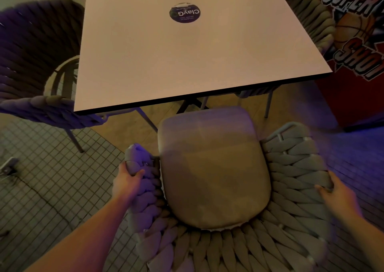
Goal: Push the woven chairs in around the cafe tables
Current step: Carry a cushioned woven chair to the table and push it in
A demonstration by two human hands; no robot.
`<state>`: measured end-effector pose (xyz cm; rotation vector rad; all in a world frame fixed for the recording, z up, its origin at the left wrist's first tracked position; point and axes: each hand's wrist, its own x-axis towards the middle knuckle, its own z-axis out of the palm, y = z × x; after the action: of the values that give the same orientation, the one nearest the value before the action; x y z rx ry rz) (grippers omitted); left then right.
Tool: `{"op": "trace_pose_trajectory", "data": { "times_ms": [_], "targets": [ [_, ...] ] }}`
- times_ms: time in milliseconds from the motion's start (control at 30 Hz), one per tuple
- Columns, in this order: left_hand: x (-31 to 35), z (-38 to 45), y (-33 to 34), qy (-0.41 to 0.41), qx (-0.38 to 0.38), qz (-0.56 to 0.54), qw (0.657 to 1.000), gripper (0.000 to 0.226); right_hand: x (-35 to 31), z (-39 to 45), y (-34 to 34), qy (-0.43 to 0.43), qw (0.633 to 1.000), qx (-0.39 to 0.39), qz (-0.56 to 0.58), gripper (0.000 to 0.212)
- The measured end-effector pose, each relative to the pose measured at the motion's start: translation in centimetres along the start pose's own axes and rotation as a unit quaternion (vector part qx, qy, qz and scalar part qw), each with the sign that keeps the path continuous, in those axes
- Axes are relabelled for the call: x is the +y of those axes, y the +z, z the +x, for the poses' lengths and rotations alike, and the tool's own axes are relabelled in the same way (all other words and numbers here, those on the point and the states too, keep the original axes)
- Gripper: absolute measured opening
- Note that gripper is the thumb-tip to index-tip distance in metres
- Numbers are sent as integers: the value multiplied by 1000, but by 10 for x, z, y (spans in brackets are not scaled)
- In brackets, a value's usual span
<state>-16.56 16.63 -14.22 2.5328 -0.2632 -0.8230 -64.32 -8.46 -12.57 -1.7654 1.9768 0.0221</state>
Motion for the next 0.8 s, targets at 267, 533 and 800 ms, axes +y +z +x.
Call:
{"op": "trace_pose_trajectory", "data": {
  "times_ms": [267,533,800],
  "targets": [
    [0,0,1,2,1,-6,1000,50,0,4,-1,0,1000,-16,3,63],
    [-4,-1,4,0,1,-15,1000,43,0,6,0,20,1000,-8,10,64],
    [-6,2,7,0,-1,-12,1000,45,-3,6,-2,21,1000,-4,1,64]
  ]
}}
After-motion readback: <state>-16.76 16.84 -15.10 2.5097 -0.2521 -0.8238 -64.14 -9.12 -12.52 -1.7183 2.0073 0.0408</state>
